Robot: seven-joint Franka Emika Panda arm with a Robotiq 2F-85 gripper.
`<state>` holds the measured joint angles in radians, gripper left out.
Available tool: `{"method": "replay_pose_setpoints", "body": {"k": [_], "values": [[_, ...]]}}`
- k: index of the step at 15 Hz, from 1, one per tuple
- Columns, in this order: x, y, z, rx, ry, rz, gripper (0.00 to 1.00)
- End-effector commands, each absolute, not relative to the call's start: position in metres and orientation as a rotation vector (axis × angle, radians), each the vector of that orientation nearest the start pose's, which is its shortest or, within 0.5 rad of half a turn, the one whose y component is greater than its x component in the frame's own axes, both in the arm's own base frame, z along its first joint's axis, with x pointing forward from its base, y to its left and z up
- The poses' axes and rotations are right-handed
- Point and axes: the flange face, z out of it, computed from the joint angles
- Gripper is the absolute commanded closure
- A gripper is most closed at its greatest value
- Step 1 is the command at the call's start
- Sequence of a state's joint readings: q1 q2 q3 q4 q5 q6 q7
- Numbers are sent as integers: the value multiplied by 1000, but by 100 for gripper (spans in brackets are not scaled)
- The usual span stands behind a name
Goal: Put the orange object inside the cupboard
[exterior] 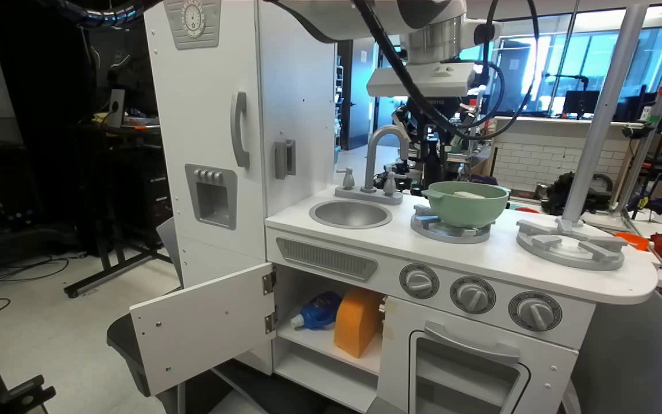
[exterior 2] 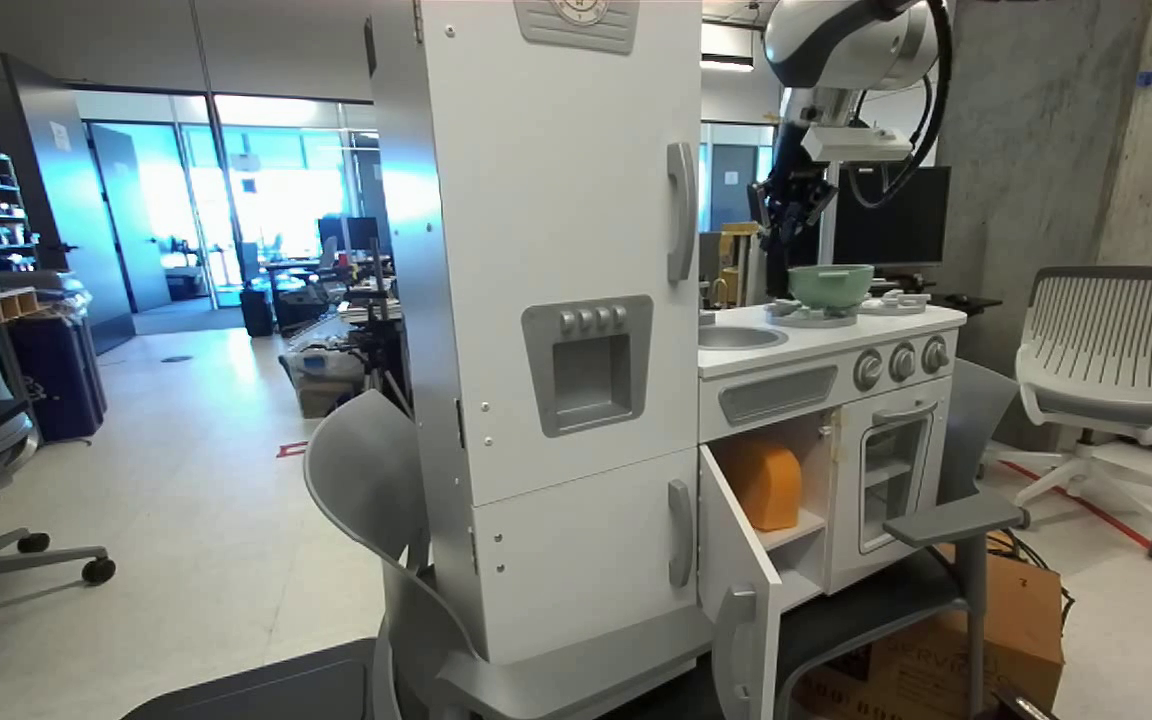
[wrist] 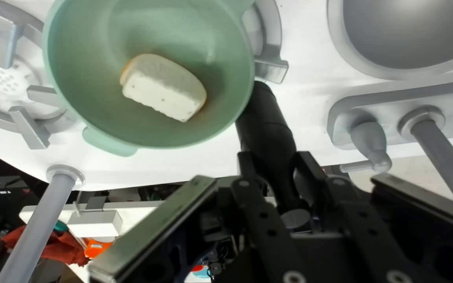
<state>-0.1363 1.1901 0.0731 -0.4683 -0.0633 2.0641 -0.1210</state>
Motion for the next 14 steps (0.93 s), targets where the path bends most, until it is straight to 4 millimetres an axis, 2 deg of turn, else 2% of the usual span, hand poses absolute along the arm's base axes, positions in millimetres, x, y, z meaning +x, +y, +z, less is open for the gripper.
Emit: {"method": "replay_pose_setpoints", "body": {"k": [1, 5, 7, 10, 14], "values": [[828, -92, 391, -3048, -85, -654, 92], [828, -71, 419, -2973, -130, -712, 92], [826, -61, 424, -2956, -172, -690, 92], [823, -53, 422, -2956, -249, -614, 92], [815, -59, 407, -2982, -329, -464, 92]]}}
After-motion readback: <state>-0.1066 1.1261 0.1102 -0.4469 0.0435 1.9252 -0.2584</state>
